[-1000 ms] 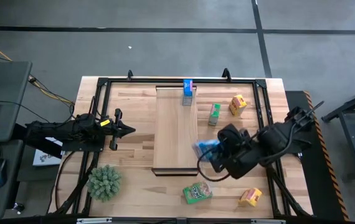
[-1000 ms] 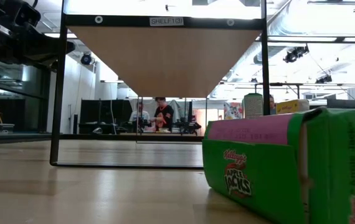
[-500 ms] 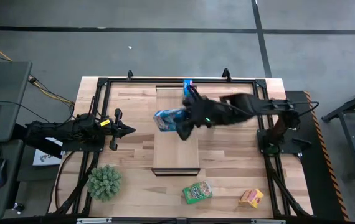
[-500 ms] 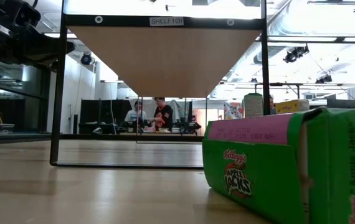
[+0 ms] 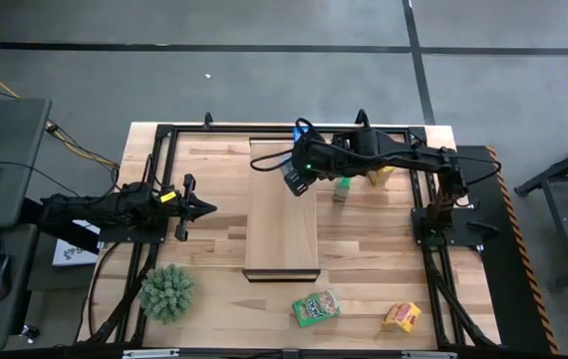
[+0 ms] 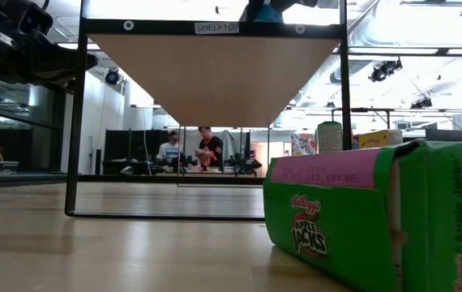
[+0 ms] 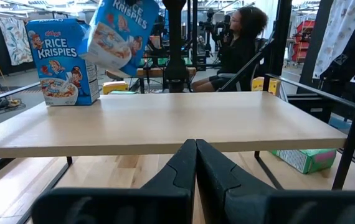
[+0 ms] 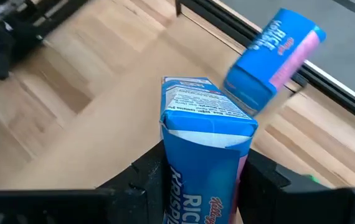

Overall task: Stack cereal on shelf
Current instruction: Put the blue cereal box on the shelf aligned with the other blue cereal box

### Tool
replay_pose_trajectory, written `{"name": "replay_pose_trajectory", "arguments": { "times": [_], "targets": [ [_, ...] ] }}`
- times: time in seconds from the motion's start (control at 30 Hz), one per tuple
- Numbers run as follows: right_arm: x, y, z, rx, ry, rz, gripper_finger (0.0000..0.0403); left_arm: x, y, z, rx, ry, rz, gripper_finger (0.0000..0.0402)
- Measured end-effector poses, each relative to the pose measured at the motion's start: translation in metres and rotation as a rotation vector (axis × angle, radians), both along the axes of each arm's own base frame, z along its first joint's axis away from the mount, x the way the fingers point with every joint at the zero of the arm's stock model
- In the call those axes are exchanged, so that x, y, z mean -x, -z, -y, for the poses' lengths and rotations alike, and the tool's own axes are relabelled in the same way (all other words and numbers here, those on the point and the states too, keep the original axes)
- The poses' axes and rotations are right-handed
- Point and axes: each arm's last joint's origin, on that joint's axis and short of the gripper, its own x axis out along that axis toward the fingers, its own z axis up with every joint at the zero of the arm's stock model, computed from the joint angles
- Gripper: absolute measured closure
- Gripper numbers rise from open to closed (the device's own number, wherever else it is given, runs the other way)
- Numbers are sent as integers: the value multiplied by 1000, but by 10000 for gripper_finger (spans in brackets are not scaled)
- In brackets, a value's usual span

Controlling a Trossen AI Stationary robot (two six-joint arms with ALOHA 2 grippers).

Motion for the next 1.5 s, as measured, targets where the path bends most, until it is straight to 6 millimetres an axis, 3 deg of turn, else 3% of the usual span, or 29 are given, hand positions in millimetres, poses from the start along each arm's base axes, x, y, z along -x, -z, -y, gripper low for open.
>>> {"name": "replay_pose_trajectory", "arguments": {
  "times": [0.3,0.7,1.2,1.5],
  "targets": [
    [-4,4,-7,-4,-53,-25,261,0,0,0,0,0,0,398],
    [-34,29,-2,60,-146,-64,261,-1,1,0,0,0,-8,398],
    [-37,33,11,61,-131,-79,260,-1,1,0,0,0,-9,398],
    [-44,40,12,95,-142,-97,211,-1,1,0,0,0,-9,398]
  ]
}}
